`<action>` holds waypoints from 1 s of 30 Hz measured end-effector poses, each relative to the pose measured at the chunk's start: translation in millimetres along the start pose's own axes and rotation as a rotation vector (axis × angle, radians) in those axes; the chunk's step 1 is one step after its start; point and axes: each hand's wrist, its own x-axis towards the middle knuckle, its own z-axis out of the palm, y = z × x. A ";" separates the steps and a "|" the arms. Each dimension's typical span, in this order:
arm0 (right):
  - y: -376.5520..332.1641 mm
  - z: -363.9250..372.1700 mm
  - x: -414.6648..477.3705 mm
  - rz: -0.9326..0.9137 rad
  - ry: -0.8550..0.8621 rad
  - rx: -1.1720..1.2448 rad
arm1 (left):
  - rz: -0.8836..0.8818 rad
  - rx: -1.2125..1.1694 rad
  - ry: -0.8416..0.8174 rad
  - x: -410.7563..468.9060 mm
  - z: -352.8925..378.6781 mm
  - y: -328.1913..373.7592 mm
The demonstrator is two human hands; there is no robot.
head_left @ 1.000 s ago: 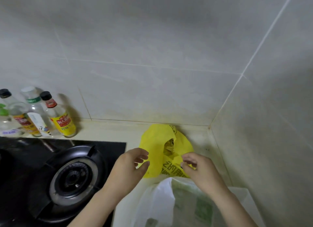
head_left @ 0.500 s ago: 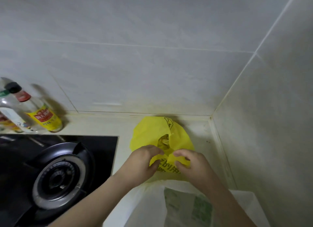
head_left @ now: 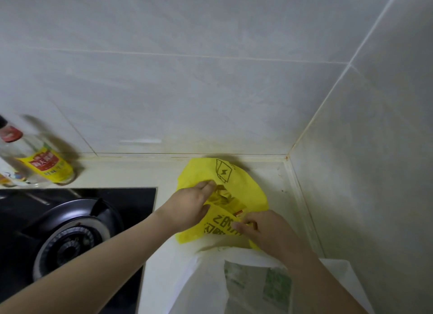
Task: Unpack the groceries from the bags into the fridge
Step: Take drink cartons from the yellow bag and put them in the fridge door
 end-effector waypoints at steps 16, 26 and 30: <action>-4.7 -22.3 15.1 -0.141 0.151 -0.266 | -0.133 0.328 0.178 21.6 -26.3 -16.2; 3.8 -31.4 42.2 0.240 0.271 -0.392 | -0.174 0.353 0.208 32.3 -29.1 -19.0; 5.4 -34.0 48.5 0.291 0.322 -0.444 | -0.224 0.266 0.242 41.6 -22.4 -23.3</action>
